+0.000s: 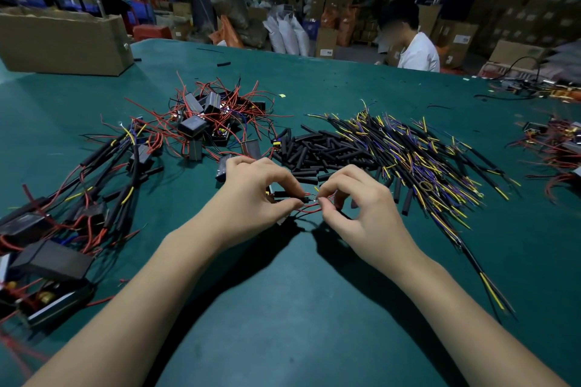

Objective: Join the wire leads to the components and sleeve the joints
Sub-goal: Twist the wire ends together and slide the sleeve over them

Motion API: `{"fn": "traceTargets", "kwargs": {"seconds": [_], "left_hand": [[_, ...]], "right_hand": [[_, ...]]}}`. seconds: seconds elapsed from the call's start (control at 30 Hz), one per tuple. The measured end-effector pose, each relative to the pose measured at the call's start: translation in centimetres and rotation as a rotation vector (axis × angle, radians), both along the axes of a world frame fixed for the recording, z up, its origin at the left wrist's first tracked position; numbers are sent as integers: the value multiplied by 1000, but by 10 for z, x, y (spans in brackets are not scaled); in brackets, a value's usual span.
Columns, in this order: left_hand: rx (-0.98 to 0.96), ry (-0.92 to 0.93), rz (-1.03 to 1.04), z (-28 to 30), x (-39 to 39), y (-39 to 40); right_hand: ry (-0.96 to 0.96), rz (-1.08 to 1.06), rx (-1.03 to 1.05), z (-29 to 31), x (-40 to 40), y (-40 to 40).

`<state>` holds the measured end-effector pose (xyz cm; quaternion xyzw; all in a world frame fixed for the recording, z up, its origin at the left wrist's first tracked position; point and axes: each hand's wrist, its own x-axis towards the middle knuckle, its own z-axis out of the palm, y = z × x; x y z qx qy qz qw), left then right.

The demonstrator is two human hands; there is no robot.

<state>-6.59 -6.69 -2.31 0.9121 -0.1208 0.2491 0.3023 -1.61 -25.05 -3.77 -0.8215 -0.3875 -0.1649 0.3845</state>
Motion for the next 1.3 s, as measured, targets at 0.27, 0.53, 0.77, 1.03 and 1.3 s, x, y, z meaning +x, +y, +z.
{"fn": "traceTargets", "kwargs": {"seconds": [0.27,0.53,0.77,1.03,1.3], "left_hand": [[-125,-48,-62,-8,4,-8],[-98,-77,-44,-8,3,-10],[38,-100,-44,-9,2,-14],[203,-207,52,-8,-1,-20],[118,-110,90,-6,-4,-23]], "right_hand": [[109,52,131,2,3,2],[392,71,20,2,14,-11],[170,-19,-95,4,14,-14],[-44,-88,-162,7,11,-10],[-19,-81,-132,9,11,-11]]}}
